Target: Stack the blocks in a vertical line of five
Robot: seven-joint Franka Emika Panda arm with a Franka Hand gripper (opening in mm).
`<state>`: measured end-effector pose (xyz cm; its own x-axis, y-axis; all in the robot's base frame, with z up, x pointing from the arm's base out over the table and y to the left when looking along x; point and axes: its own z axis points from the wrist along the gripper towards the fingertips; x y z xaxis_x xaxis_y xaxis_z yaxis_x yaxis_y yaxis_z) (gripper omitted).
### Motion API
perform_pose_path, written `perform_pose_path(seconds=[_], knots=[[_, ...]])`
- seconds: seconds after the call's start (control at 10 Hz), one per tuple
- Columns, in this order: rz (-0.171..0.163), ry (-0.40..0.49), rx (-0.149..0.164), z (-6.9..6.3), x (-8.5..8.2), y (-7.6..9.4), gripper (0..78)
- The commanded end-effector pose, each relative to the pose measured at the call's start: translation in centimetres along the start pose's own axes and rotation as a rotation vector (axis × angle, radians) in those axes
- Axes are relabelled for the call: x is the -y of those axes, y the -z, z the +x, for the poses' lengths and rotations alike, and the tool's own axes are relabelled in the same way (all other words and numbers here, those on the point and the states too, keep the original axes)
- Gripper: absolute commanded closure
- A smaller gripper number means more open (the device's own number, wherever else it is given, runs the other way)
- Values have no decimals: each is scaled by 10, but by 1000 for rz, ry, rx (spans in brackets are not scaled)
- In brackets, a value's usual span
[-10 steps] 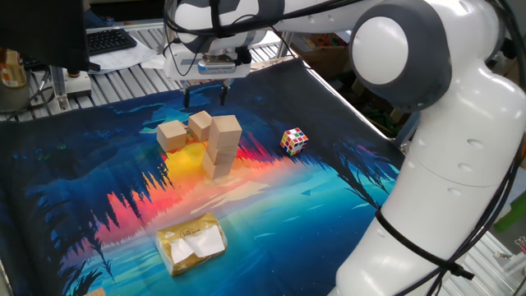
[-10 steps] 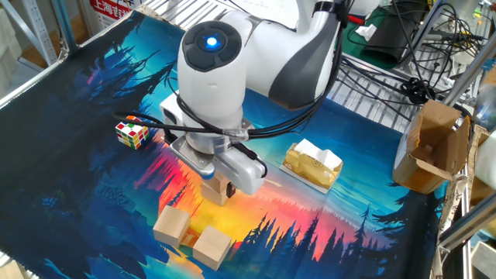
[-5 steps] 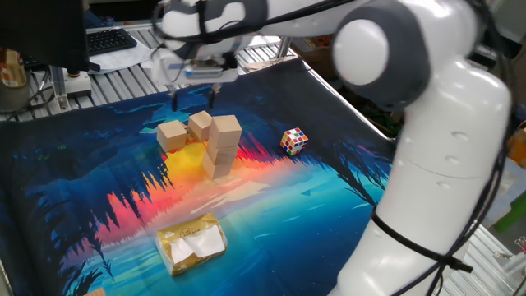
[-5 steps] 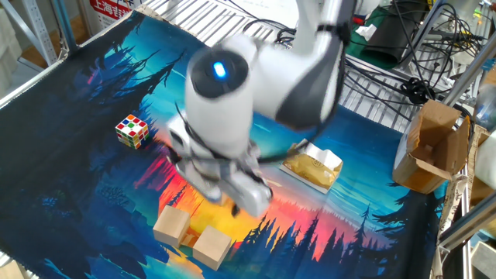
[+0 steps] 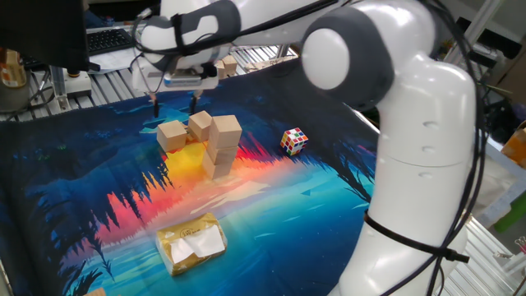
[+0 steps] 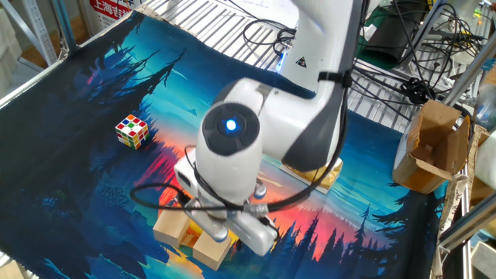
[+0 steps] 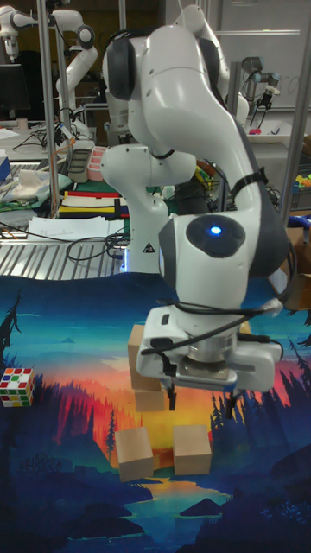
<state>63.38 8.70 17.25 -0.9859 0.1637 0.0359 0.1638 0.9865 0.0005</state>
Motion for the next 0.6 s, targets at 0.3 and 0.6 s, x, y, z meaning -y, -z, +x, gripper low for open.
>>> perform_pose_path(seconds=[0.3, 0.6], knots=[[9, 54, 4, -3, 0, -8, 1], [7, 72, 7, -3, 1, -16, 1]])
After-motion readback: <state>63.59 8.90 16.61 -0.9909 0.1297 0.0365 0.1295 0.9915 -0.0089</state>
